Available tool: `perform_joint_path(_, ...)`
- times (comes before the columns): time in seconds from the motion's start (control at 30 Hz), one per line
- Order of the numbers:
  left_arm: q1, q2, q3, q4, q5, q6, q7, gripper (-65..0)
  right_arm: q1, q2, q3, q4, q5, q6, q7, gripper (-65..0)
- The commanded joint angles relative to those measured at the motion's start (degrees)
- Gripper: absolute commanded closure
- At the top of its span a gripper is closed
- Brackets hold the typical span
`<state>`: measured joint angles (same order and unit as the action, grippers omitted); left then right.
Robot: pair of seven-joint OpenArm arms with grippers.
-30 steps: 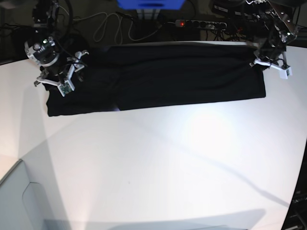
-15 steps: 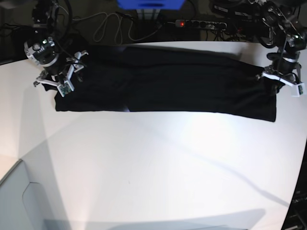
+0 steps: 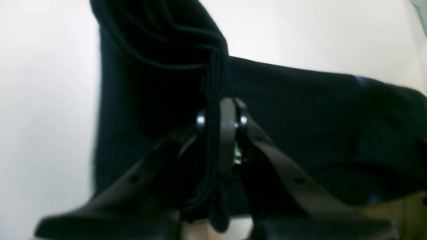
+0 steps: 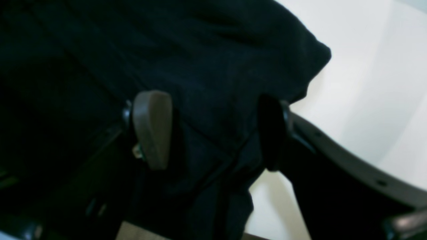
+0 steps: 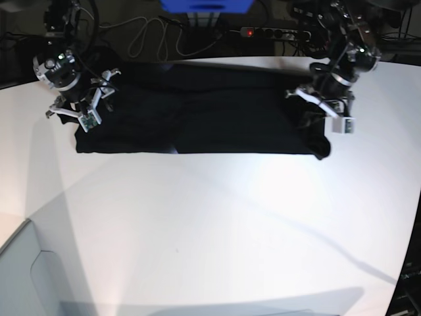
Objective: Fold the T-shirt properly
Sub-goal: 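Fold the strip end with the left gripper toward the right gripper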
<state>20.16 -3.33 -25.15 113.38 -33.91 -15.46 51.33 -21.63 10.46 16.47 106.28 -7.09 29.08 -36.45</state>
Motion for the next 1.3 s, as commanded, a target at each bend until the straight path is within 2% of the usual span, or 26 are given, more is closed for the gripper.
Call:
perform_joint_path(0.0,-0.08,-0.14,1.45,1.12,-1.12,-0.05,-0.65,0.0,0.13,0.57,0.37,0.93,0.46,0.59,0.89,-39.0)
perform_joint_path(0.17,0.01,-0.40,11.83,0.77,-0.95,-0.05,-0.91,0.0,0.13,0.57,0.37,0.93,0.46,0.59,0.89,-39.0)
perform_joint_path(0.4,-0.43,0.04,24.31,0.60,8.72,-0.05,-1.27,0.0,0.13,0.57,0.37,1.02,0.46,0.59,0.89,-39.0)
perform_joint_path(0.53,-0.51,0.12,28.62,0.60,13.30,-0.05,-1.35,0.0,0.22,0.57,0.37,1.02,0.46,0.59,0.89,-39.0)
perform_joint_path(0.8,-2.45,0.30,32.49,-0.72,13.65,-0.05,-1.44,0.0,0.31,0.49,0.37,1.02,0.46,0.59,0.89,-39.0)
perform_joint_path(0.9,-3.86,1.27,32.57,-2.31,13.74,-0.05,-1.35,0.0,0.22,0.49,0.37,1.02,0.46,0.59,0.89,-39.0)
perform_joint_path(1.27,-5.35,1.36,32.57,-4.77,13.30,-0.05,-1.35,0.0,-0.04,0.57,0.37,1.11,0.46,0.59,0.89,-39.0)
